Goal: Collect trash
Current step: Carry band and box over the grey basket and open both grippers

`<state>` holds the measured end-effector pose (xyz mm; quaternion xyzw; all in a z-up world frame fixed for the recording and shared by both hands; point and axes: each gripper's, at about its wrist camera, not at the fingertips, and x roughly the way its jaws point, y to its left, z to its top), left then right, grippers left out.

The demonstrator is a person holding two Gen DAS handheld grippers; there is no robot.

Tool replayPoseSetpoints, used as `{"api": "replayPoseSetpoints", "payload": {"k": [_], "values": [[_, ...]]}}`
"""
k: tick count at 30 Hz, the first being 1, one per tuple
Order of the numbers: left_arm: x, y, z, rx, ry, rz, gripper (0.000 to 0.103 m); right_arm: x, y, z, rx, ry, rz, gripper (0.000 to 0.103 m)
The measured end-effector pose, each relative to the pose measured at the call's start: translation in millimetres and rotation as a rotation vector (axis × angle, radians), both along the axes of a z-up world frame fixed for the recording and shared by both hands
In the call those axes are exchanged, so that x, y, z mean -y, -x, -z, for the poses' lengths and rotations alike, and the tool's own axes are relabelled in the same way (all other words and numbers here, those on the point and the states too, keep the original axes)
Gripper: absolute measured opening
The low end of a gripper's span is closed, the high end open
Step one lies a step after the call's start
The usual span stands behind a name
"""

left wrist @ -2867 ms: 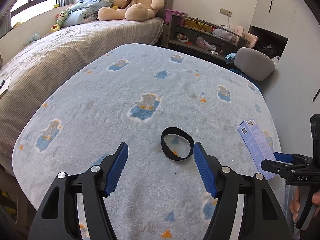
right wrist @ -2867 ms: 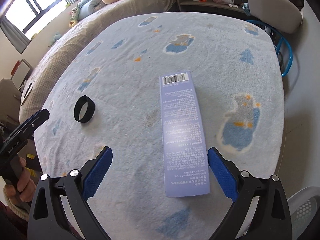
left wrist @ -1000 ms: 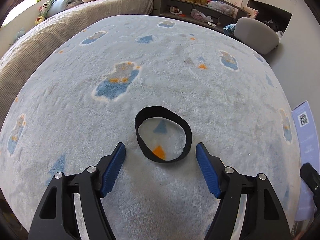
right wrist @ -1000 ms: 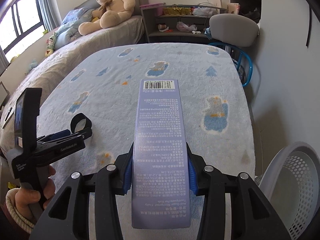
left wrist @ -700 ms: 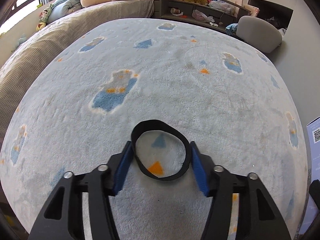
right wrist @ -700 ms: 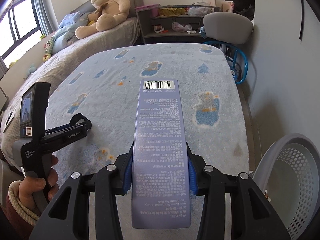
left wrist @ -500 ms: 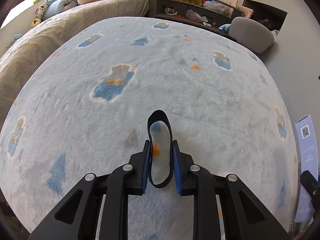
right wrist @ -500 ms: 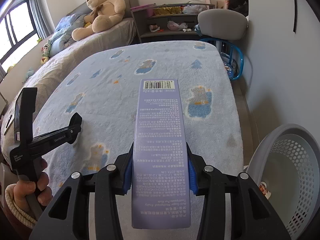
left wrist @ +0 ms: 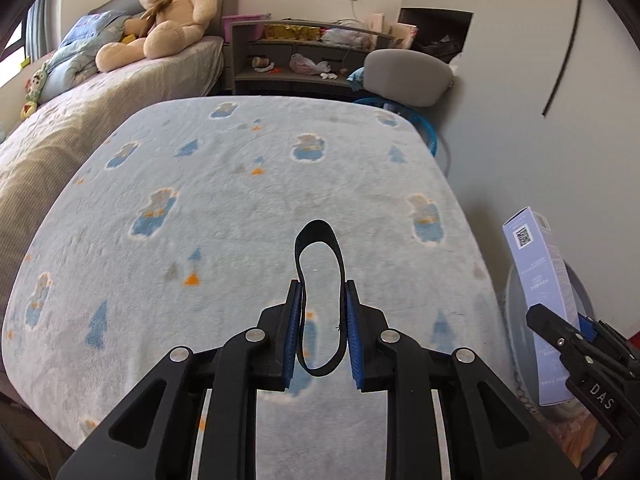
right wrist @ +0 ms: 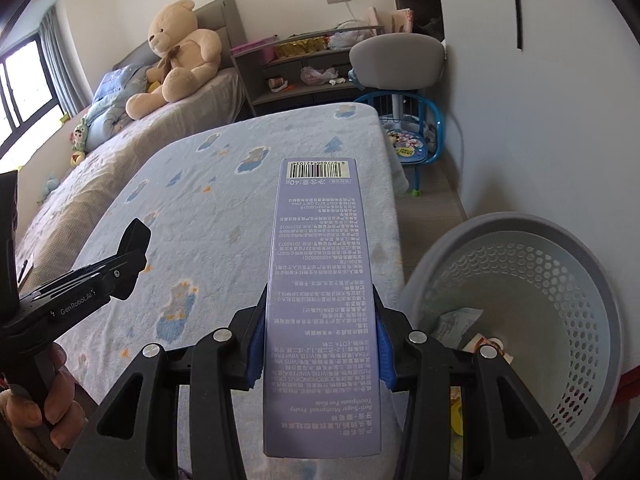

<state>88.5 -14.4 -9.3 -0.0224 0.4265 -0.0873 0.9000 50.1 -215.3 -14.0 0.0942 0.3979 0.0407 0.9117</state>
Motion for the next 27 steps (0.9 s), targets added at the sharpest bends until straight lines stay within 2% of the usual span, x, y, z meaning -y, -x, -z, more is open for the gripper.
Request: {"api": "replayPoseSetpoints", "payload": {"k": [6, 14, 19, 26, 27], "values": [[71, 20, -15, 0.037, -0.010, 0.143, 0.021, 52, 37, -8, 0.025, 0.035, 0.113, 0.043], [164, 40, -11, 0.025, -0.022, 0.322, 0.021, 123, 75, 0, 0.007, 0.025, 0.276, 0.043], [203, 43, -2, 0.014, -0.040, 0.382, 0.021, 147, 79, 12, -0.023, 0.018, 0.313, 0.043], [232, 37, 11, -0.005, -0.070, 0.408, 0.021, 166, 71, 28, -0.049, -0.005, 0.321, 0.043], [234, 36, 13, -0.010, -0.071, 0.410, 0.025, 167, 71, 30, -0.054, -0.005, 0.320, 0.043]]}}
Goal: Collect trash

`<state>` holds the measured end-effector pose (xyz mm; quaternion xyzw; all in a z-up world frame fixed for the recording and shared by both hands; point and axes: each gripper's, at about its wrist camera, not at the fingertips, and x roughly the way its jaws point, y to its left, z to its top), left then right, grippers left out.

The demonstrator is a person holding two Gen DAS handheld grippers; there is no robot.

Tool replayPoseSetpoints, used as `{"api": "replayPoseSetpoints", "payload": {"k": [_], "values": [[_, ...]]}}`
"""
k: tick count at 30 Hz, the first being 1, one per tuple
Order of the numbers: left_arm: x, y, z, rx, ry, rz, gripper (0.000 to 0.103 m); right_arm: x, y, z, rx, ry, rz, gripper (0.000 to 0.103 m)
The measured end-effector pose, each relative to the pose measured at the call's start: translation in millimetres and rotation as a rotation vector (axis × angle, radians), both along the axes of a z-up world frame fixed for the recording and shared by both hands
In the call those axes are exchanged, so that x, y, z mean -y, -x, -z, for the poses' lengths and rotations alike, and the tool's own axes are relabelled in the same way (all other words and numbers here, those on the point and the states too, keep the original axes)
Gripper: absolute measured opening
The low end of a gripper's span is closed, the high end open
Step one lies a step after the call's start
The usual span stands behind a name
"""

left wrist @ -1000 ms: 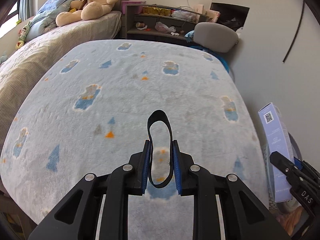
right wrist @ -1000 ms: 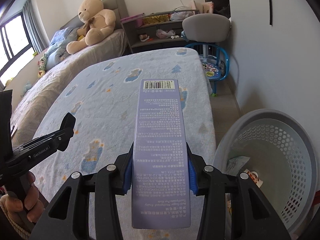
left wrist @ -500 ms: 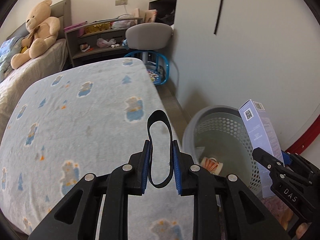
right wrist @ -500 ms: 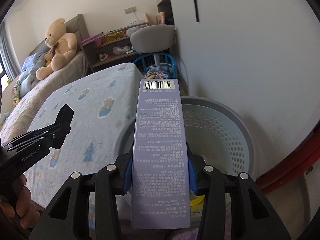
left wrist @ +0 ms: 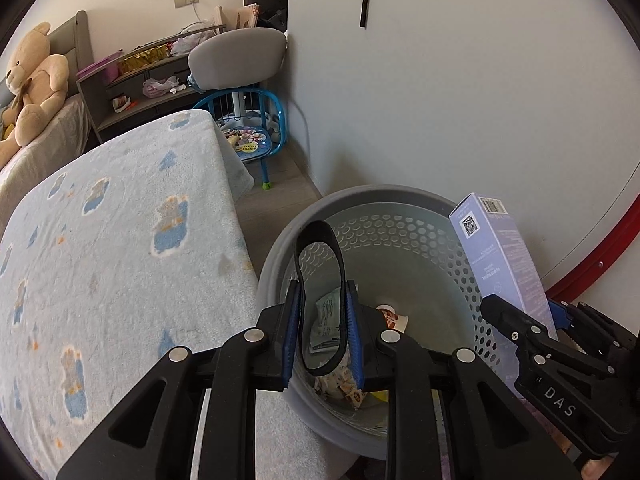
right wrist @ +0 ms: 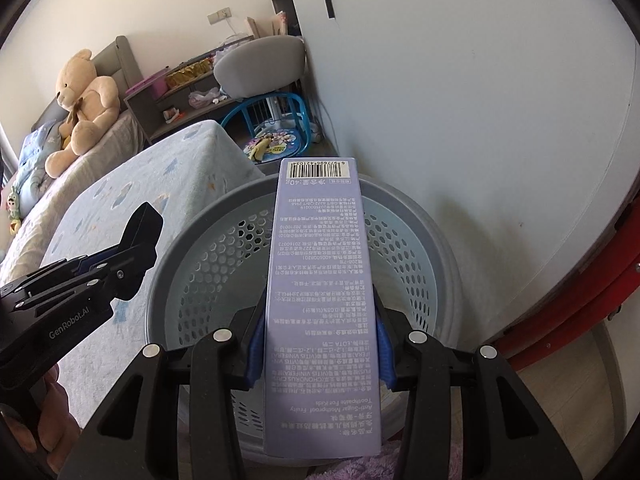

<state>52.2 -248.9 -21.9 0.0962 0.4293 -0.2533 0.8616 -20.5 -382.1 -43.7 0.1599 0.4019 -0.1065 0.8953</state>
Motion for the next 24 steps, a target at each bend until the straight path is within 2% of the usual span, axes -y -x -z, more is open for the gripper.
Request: {"api": "replayPoseSetpoints", "payload": {"k": [1, 3, 5, 8, 16, 24], "values": [[2, 0, 1, -0.004, -0.002, 0.001, 0.029, 1, -1, 1, -0.004, 0.000, -0.005, 0.043], [4, -1, 1, 0.001, -0.004, -0.008, 0.054, 2, 1, 2, -0.002, 0.012, -0.005, 0.046], [5, 0, 0, 0.013, -0.003, -0.017, 0.058, 4, 2, 2, 0.007, 0.020, -0.005, 0.054], [8, 1, -1, 0.020, -0.016, -0.025, 0.063, 7, 6, 2, 0.021, 0.012, 0.000, 0.062], [7, 6, 2, 0.016, -0.027, -0.043, 0.069, 15, 13, 6, 0.031, -0.018, 0.013, 0.068], [4, 6, 4, 0.007, -0.030, -0.060, 0.072, 12, 16, 7, 0.043, -0.002, 0.011, 0.073]]}}
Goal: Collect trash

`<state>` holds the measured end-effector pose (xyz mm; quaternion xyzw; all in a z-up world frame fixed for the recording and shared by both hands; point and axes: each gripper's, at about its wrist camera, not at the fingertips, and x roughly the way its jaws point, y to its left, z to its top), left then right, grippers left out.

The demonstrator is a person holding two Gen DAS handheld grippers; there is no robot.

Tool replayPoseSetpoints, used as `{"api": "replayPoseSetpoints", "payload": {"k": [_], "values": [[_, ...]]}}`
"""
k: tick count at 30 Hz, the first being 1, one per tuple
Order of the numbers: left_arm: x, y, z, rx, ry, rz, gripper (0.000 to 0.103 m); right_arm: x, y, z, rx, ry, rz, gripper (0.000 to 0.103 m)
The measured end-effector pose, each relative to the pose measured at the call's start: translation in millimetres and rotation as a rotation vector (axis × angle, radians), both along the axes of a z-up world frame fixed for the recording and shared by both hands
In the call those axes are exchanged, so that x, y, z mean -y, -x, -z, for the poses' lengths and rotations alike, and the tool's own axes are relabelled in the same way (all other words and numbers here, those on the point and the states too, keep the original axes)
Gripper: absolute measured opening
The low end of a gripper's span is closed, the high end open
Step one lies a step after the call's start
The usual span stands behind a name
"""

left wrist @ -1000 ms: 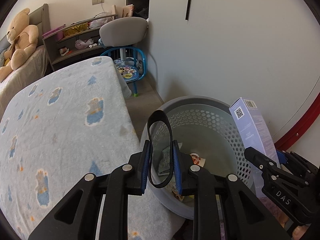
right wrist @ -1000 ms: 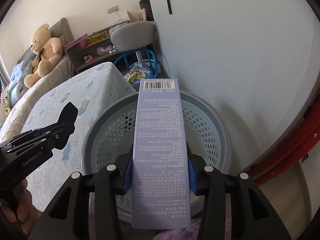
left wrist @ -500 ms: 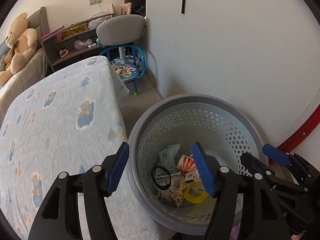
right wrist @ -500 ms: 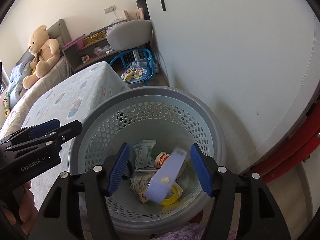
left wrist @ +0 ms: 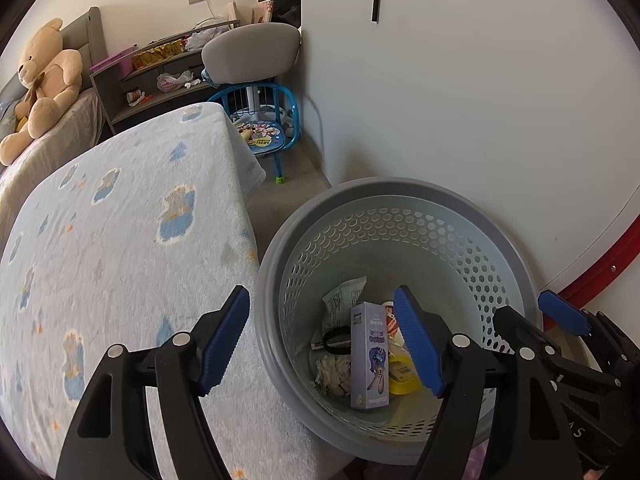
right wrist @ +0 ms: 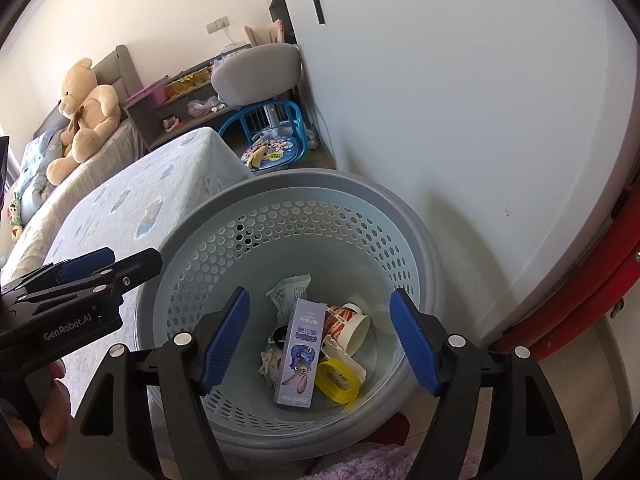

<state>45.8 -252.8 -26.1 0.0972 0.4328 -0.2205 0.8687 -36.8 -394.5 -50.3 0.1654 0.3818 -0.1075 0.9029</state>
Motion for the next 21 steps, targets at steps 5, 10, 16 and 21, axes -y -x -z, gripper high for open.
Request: {"api": "replayPoseSetpoints", "payload": {"k": [5, 10, 16, 21], "values": [[-1.3, 0.1, 1.2, 0.000, -0.001, -0.005, 0.073, -0.9, -1.2, 0.7, 0.001, 0.010, -0.002, 0.074], [-1.9, 2.2, 0.3, 0.009, -0.005, -0.010, 0.076, -0.8, -1.3, 0.2, 0.007, 0.006, 0.002, 0.079], [-4.7, 1.4, -0.4, 0.010, -0.003, -0.020, 0.078, 2.1, -2.9, 0.5, 0.011, -0.004, 0.008, 0.080], [-5.6, 0.7, 0.4, 0.007, -0.002, -0.024, 0.079, 2.5, -2.5, 1.3, 0.013, -0.008, 0.010, 0.083]]}}
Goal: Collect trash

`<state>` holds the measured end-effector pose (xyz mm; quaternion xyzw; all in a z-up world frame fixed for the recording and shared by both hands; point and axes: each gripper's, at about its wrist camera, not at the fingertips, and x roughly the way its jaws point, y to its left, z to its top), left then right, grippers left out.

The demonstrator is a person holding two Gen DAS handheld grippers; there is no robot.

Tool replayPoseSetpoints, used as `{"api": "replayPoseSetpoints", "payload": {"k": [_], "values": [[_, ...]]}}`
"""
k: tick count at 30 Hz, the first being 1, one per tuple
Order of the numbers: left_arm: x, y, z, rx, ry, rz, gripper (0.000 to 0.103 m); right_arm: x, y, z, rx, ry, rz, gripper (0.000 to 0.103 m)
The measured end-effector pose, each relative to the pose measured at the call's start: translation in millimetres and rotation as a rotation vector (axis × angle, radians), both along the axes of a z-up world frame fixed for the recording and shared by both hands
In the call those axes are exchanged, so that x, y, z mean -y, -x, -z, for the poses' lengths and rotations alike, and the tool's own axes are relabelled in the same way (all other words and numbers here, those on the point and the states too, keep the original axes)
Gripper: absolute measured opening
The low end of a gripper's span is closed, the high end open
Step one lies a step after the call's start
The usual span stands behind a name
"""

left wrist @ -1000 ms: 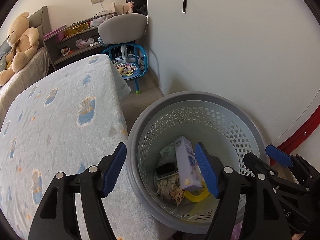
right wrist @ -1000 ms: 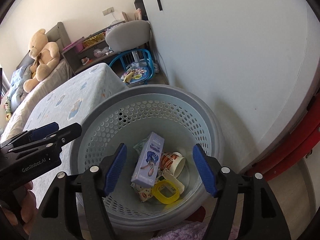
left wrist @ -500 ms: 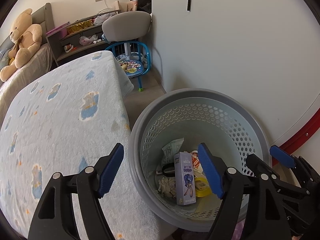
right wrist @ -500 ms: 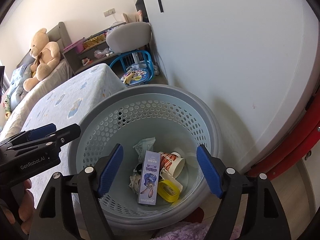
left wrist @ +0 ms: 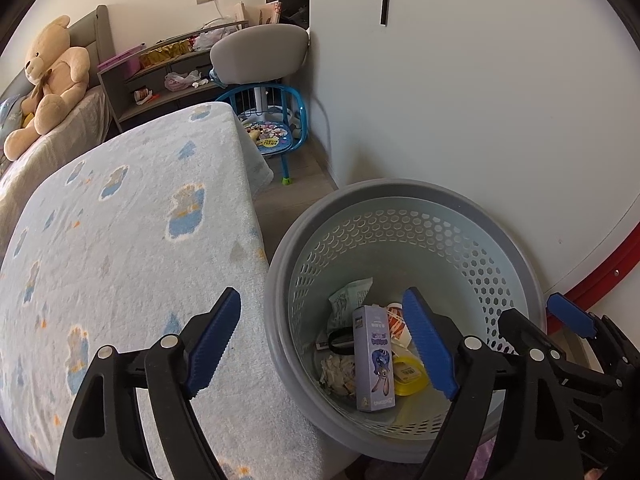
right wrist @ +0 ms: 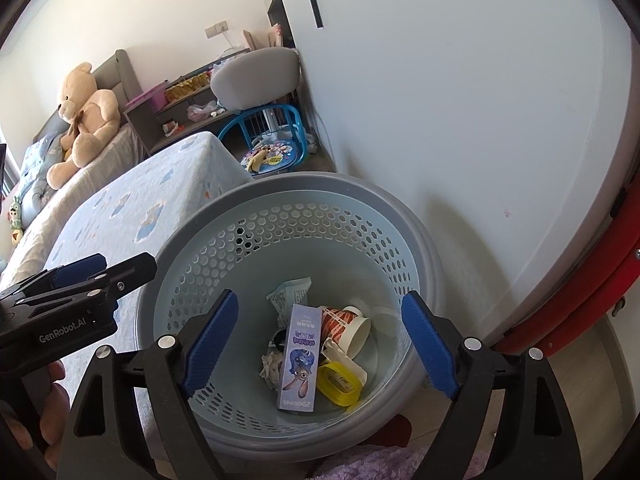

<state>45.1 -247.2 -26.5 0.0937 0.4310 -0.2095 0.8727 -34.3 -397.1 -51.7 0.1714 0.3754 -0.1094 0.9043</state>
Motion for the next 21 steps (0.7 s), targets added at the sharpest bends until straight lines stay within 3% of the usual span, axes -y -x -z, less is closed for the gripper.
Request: {"api": "replayPoseSetpoints", "payload": {"k": [21], "values": [[0.2, -0.6, 0.8, -0.002, -0.014, -0.010, 0.081, 1.4, 0.0, 0.2, 0.002, -0.009, 0.008, 0.087]]}}
